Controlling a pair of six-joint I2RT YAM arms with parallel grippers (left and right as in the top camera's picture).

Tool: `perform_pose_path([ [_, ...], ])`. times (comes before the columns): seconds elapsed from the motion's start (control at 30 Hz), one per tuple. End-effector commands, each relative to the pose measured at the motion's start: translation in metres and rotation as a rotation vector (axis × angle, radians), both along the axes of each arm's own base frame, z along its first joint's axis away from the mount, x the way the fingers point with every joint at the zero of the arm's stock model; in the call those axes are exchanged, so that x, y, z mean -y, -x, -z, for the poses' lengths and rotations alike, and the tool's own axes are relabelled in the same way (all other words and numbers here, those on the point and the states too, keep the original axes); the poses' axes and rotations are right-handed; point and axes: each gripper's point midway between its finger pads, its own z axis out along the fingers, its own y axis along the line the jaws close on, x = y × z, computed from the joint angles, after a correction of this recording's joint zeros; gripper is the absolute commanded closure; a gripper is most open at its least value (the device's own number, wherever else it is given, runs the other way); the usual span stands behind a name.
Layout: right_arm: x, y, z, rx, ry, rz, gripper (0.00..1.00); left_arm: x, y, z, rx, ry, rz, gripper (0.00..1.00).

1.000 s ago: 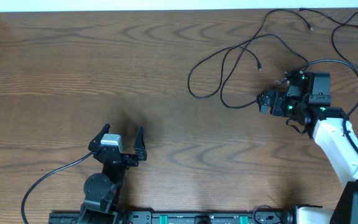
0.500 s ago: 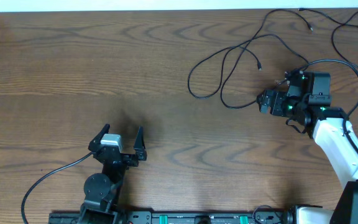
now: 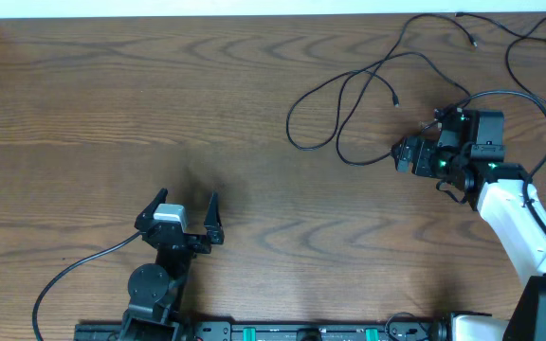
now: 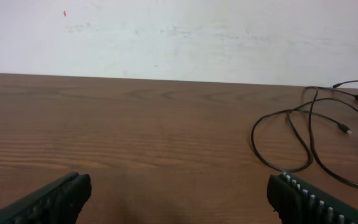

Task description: Untangle cables

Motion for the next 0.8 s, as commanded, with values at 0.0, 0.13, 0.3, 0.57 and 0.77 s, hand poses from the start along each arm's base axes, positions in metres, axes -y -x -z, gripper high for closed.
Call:
perform_pose_path([
  [0.0,0.001,0.000,-0.003,0.011,0.008,-0.006,0.01,-0.002,0.001,0.016,-0.051,-0.034,-0.005,0.04],
  [0.13,0.004,0.000,-0.002,0.011,0.022,-0.001,0.01,-0.002,0.001,0.016,-0.050,-0.033,-0.005,0.04],
  [0.3,0.003,0.001,-0.004,0.014,0.020,-0.001,0.01,-0.002,0.001,0.016,-0.051,-0.034,-0.005,0.04],
  [0.57,0.000,0.005,-0.030,0.095,0.020,-0.011,0.01,-0.002,0.001,0.016,-0.051,-0.034,-0.005,0.04],
  [0.77,0.005,0.011,-0.081,0.292,0.049,0.011,0.01,-0.002,0.001,0.016,-0.051,-0.034,-0.005,0.04],
])
